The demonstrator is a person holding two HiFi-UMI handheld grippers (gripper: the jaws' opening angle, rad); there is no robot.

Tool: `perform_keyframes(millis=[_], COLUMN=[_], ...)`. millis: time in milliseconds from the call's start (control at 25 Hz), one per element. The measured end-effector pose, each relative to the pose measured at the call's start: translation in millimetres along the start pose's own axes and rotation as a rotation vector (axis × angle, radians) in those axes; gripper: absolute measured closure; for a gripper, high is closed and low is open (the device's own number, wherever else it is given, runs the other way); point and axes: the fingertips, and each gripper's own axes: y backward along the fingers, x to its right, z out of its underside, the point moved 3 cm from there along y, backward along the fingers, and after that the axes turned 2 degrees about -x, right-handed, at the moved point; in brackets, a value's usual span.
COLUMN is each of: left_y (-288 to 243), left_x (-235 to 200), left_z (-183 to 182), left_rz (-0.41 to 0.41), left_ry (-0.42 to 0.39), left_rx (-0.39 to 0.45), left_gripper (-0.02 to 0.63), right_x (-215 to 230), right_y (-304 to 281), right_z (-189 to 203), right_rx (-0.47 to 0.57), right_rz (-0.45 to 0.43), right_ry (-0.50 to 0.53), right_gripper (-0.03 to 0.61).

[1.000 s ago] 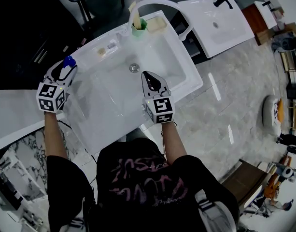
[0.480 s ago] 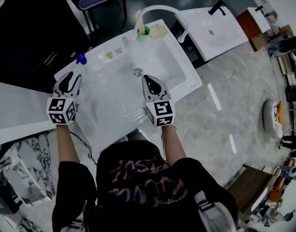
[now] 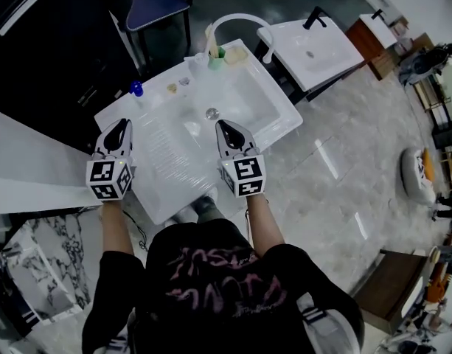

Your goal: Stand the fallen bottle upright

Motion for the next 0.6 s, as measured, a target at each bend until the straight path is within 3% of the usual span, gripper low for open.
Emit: perform_keyframes(millis=[600], left_y=[73], left_x=[46], left_z=[-4], left_rz=[0.053], left_ry=[-0.008], left_rx=[0.1], left_gripper=[0.597], right_x=[-41], right_y=[65], right_z=[-14], right_rx=[0.061], right_rz=[0.083], right_ry=[0.003], right_gripper=[0.566])
